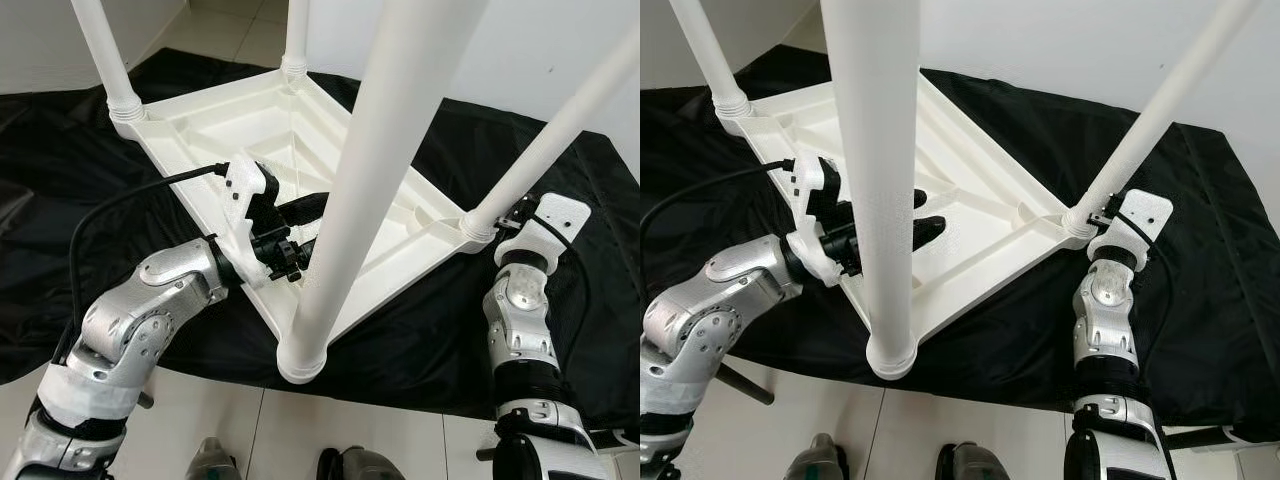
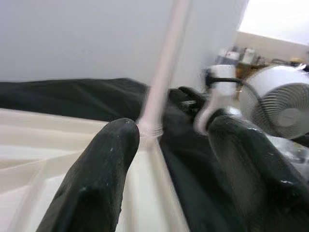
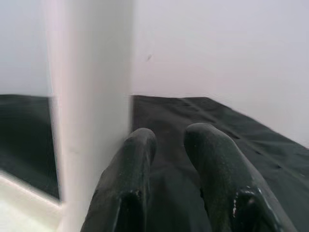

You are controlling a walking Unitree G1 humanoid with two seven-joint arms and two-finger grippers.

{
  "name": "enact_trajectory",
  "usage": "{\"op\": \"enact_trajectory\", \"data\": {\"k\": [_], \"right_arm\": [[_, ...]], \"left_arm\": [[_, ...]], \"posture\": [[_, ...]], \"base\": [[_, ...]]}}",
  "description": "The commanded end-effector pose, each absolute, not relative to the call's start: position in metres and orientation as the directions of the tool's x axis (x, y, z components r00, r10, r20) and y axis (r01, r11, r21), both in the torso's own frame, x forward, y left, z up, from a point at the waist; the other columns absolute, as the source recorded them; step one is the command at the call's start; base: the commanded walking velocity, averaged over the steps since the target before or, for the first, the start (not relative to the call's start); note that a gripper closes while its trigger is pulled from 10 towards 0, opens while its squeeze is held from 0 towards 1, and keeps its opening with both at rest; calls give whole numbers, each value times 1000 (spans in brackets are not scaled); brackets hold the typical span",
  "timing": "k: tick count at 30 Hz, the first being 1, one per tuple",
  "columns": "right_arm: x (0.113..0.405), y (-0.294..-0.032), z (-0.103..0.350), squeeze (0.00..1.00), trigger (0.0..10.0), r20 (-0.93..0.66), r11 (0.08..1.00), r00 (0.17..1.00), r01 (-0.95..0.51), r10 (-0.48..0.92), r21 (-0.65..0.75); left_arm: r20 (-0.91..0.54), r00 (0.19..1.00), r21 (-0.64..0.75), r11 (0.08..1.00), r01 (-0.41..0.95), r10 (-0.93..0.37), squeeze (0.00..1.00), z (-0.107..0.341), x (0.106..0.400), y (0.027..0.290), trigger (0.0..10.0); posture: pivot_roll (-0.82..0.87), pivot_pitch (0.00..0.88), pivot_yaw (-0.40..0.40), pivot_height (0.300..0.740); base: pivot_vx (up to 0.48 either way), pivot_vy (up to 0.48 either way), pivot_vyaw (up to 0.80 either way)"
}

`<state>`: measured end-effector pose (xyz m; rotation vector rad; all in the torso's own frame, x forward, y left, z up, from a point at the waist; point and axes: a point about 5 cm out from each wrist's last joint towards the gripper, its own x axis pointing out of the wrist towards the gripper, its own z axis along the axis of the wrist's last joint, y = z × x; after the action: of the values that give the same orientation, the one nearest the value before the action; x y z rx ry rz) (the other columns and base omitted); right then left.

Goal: Building children table

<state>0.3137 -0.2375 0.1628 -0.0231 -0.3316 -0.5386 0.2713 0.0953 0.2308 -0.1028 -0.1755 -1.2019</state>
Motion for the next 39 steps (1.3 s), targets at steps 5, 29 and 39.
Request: {"op": "enact_trajectory", "data": {"k": [5, 29, 39], "right_arm": [[272, -231, 151, 0, 10000, 312, 863, 807, 491, -501, 118], [234, -217, 144, 0, 10000, 240, 985, 956, 171, -171, 19], [234, -211, 145, 0, 10000, 223, 996, 972, 84, -78, -18]], "left_arm": [[184, 504, 49, 520, 853, -844, 0, 231, 310, 128, 10000], [-181, 411, 256, 361, 897, -894, 0, 168, 314, 160, 10000], [-291, 379, 335, 278, 900, -878, 0, 151, 324, 153, 10000]], "posture": [[143, 103, -72, 740], [94, 82, -61, 740], [87, 76, -58, 740]], "base": [[0, 0, 0], [0, 0, 0], [0, 0, 0]]}}
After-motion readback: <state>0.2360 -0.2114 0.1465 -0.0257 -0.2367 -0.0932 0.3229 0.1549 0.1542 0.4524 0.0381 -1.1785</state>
